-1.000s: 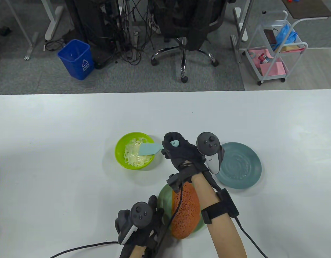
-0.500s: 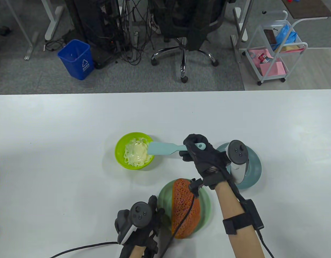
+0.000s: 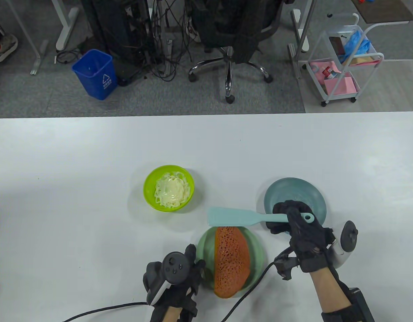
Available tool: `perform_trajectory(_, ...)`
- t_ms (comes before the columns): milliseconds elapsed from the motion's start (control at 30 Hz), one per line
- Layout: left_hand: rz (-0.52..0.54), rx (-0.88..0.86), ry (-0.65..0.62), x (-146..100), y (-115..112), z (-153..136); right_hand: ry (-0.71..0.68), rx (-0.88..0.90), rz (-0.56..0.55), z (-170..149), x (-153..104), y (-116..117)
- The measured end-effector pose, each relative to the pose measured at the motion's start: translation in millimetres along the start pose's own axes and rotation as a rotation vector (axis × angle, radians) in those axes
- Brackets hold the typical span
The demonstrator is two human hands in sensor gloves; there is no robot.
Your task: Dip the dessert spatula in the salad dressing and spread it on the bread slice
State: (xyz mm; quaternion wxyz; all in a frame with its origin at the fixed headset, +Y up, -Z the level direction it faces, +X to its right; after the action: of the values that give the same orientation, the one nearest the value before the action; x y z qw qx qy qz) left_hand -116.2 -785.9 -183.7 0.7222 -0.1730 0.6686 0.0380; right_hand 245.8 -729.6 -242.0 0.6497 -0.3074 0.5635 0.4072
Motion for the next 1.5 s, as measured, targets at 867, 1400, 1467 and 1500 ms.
perform_trajectory(867, -0.015, -0.003, 0.01, -0.5, -1.5, -0.5, 0.036, -0.043, -0.133, -30.2, -13.3, -35.0)
perform_trajectory(1400, -0.007, 0.01, 0.008, -0.9, -2.6, 1.7, -0.054, -0.237, -0.17, -4.1, -17.4, -32.2)
perform_trajectory(1467, -0.007, 0.01, 0.008, -0.9, -2.6, 1.9, -0.071, -0.239, -0.178, -0.1, -17.8, -35.3)
perform_trajectory(1500, -0.007, 0.01, 0.008, -0.9, -2.6, 1.8, -0.078, -0.242, -0.186, 2.5, -18.2, -38.1)
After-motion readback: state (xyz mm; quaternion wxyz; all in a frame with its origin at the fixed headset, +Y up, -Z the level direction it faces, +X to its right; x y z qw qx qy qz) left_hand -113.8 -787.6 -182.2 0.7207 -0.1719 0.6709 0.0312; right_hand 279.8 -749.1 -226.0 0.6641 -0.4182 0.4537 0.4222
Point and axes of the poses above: the tracker on the back of each hand, its own z axis roughly to the thumb side, its own x axis roughly from the wrist to the fingertips, y = z × x, the point moved 4 cm from there along x, roughly from the wrist to the fingertips, and after that the axes turned 14 degrees about x, right-handed, at the moved point
